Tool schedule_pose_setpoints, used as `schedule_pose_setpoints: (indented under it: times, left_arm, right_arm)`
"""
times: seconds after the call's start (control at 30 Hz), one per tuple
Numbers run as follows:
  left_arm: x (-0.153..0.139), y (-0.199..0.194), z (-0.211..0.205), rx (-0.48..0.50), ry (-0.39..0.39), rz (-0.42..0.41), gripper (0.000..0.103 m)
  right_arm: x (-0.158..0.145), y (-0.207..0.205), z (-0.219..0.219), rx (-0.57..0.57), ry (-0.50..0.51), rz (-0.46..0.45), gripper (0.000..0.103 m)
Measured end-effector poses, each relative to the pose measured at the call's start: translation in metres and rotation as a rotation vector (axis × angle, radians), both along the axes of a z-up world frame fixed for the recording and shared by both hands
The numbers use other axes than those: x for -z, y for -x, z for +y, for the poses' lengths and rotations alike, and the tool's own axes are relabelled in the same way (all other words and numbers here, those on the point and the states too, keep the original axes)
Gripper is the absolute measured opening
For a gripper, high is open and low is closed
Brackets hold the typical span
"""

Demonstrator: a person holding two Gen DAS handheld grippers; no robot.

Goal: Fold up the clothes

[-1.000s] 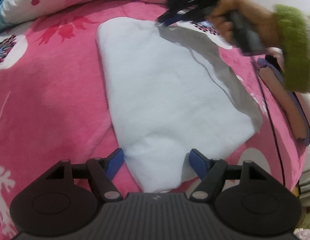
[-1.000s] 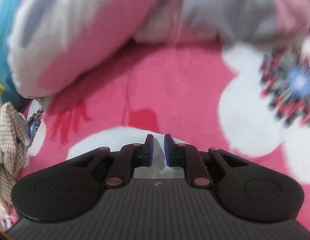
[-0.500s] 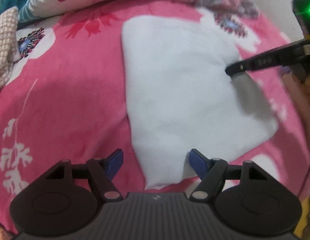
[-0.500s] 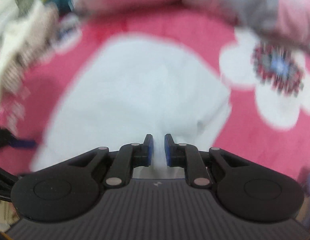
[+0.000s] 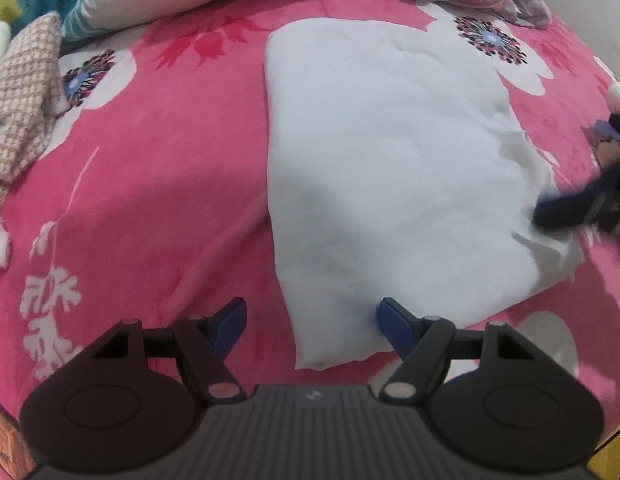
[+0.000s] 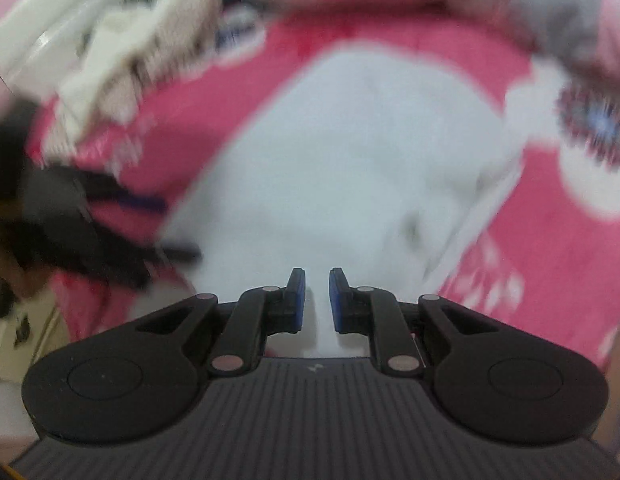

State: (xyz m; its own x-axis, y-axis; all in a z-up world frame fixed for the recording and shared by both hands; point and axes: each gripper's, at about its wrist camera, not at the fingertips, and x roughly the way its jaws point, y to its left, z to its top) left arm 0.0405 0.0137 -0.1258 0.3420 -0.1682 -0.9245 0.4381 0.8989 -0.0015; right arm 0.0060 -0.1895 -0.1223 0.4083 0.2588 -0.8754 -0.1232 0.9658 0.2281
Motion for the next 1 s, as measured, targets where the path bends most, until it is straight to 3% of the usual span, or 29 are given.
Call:
schedule_pose_setpoints:
  times: [0.07, 0.17, 0.27, 0.4, 0.5, 0.57, 0.73, 0.87, 1.0]
  left_arm:
    - [-0.008, 0.003, 0.001, -0.016, 0.002, -0.027, 0.074]
    - [-0.019, 0.011, 0.004, -0.033, 0.033, -0.047, 0.074]
    - [-0.022, 0.018, 0.003, -0.031, 0.075, -0.027, 0.074]
    - [-0.002, 0.024, -0.017, 0.015, 0.007, 0.011, 0.074]
    - [0.010, 0.023, -0.022, -0.014, -0.017, 0.062, 0.072]
    - [0.001, 0.023, -0.018, -0.040, 0.012, 0.042, 0.072]
    - [-0.023, 0.024, -0.011, -0.096, 0.039, 0.012, 0.073]
    - [-0.031, 0.022, -0.010, -0.127, 0.076, 0.028, 0.074]
    - [-0.028, 0.020, -0.012, -0.135, 0.089, 0.048, 0.074]
  right_arm:
    - [0.017, -0.001, -0.001, 0.022, 0.024, 0.055, 0.011]
    - [0.004, 0.003, -0.012, 0.072, -0.034, 0.011, 0.012]
    - [-0.011, 0.012, -0.014, 0.042, -0.037, -0.038, 0.012]
    - [0.005, 0.017, -0.013, 0.018, -0.010, -0.001, 0.012]
    - [0.027, 0.027, -0.015, 0.058, 0.008, 0.053, 0.011]
    - [0.022, 0.032, -0.021, 0.115, -0.034, 0.040, 0.012]
    - [0.004, 0.047, -0.029, 0.184, -0.005, 0.029, 0.012]
    - [0.009, 0.062, -0.031, 0.231, 0.073, 0.094, 0.024]
    - [0.030, 0.075, -0.034, 0.287, 0.100, 0.186, 0.029]
